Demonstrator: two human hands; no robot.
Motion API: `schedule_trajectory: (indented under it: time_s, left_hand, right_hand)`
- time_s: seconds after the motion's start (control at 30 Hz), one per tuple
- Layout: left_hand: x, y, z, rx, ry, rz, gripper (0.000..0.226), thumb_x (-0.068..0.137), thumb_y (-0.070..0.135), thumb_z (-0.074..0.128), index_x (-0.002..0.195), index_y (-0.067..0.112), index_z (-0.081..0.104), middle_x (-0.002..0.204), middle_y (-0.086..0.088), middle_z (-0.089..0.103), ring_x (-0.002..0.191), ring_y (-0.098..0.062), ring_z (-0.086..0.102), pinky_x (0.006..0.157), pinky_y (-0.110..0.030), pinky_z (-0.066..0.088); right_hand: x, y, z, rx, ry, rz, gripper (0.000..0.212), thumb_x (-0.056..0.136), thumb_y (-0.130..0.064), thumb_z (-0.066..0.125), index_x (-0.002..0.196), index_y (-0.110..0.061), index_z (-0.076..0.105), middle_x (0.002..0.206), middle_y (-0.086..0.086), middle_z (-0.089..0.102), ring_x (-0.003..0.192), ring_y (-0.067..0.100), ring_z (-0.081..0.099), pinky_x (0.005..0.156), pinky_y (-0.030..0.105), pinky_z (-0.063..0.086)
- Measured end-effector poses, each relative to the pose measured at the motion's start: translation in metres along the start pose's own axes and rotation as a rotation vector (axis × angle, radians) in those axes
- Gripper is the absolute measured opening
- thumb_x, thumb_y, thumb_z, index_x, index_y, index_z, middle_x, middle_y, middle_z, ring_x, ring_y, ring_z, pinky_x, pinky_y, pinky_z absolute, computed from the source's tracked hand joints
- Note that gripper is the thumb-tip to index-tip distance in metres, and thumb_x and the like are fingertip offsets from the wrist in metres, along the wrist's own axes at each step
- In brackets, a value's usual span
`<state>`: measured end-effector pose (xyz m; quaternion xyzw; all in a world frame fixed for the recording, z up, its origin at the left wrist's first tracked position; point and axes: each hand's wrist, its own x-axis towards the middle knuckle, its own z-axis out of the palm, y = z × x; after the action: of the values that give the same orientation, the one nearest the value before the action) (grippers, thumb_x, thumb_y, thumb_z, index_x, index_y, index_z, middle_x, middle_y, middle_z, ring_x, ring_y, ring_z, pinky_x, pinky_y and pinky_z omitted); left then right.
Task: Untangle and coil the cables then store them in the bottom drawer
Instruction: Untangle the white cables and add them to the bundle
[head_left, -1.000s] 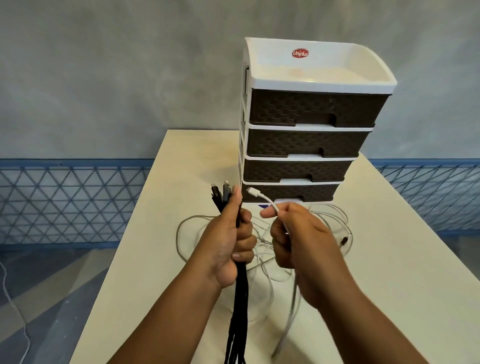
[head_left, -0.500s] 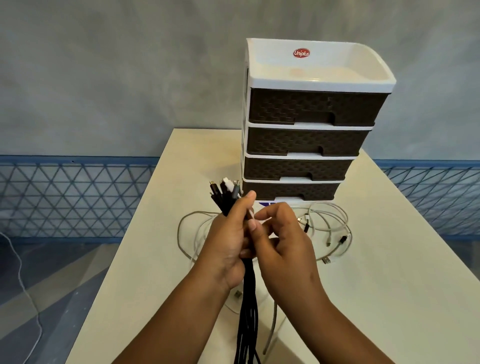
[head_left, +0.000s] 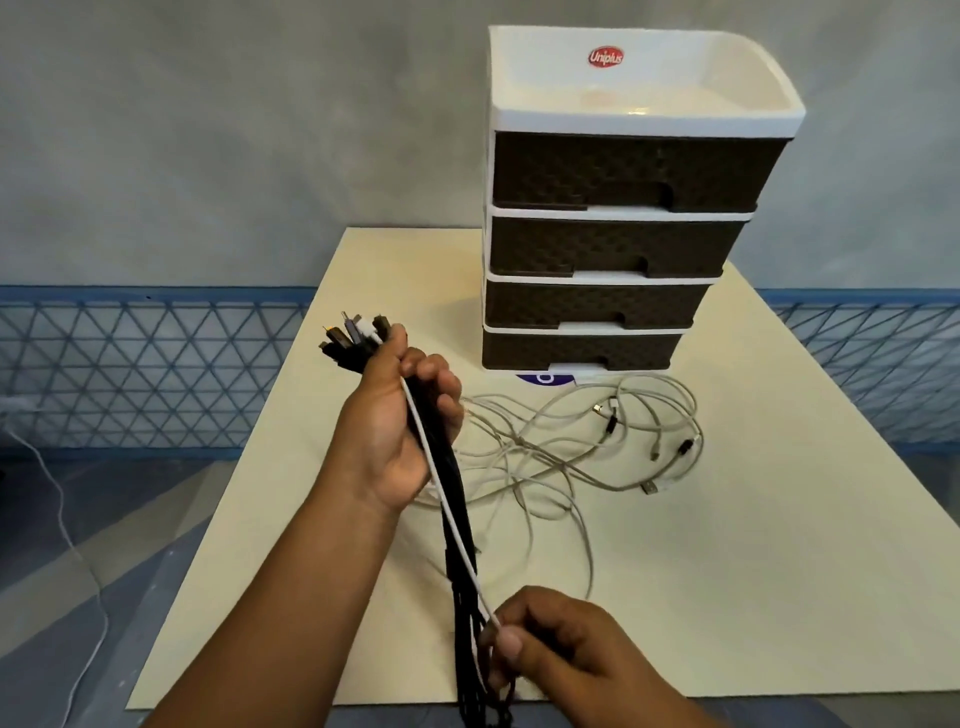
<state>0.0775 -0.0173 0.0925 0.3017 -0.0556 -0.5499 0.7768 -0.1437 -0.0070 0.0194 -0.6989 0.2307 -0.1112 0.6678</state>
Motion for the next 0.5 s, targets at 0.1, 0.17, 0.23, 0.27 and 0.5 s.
schedule_trajectory:
  time_s: [0.1,0.17,0.23,0.27,0.5]
  left_hand:
    - [-0.005,0.011,-0.003,-0.046,-0.167,-0.073,0.031,0.095,0.043,0.045,0.073,0.021,0.044,0.047,0.007,0.036,0.037,-0.001,0.038,0.034,-0.01,0.033]
    - [-0.007,0.019,-0.005,-0.054,-0.267,-0.116,0.033,0.099,0.043,0.041,0.079,0.019,0.049,0.047,0.006,0.036,0.035,-0.004,0.03,0.033,-0.01,0.027]
    - [-0.007,0.026,-0.007,-0.048,-0.309,-0.141,0.035,0.1,0.044,0.04,0.08,0.018,0.052,0.047,0.006,0.034,0.038,-0.003,0.022,0.033,-0.012,0.025]
    - [-0.008,0.029,-0.007,-0.037,-0.315,-0.145,0.036,0.1,0.044,0.039,0.079,0.018,0.052,0.047,0.007,0.031,0.039,-0.002,0.02,0.032,-0.013,0.024]
    - [-0.028,0.043,-0.001,0.11,-0.213,-0.08,0.032,0.094,0.041,0.044,0.069,0.023,0.044,0.046,0.008,0.015,0.036,-0.005,0.012,0.03,-0.013,0.016]
  right_hand:
    - [0.004,0.021,-0.018,-0.108,0.252,-0.055,0.042,0.088,-0.057,0.051,0.077,-0.022,0.074,0.081,0.005,0.069,0.078,0.013,0.066,0.077,0.029,0.051]
    - [0.013,0.033,-0.037,-0.327,0.455,-0.102,0.038,0.087,-0.057,0.048,0.078,-0.027,0.072,0.08,-0.002,0.067,0.077,0.011,0.064,0.072,0.027,0.051]
    - [0.023,0.041,-0.056,-0.595,0.518,-0.141,0.023,0.091,-0.045,0.052,0.093,-0.029,0.069,0.091,-0.013,0.062,0.084,0.005,0.06,0.073,0.021,0.048]
    - [0.029,0.047,-0.063,-0.685,0.498,-0.123,0.019,0.093,-0.038,0.055,0.104,-0.027,0.066,0.097,-0.015,0.058,0.087,0.004,0.057,0.076,0.022,0.048]
    - [0.063,0.039,-0.067,-0.722,0.458,0.106,0.018,0.093,-0.037,0.06,0.087,-0.02,0.063,0.08,-0.008,0.059,0.075,0.014,0.055,0.069,0.031,0.044]
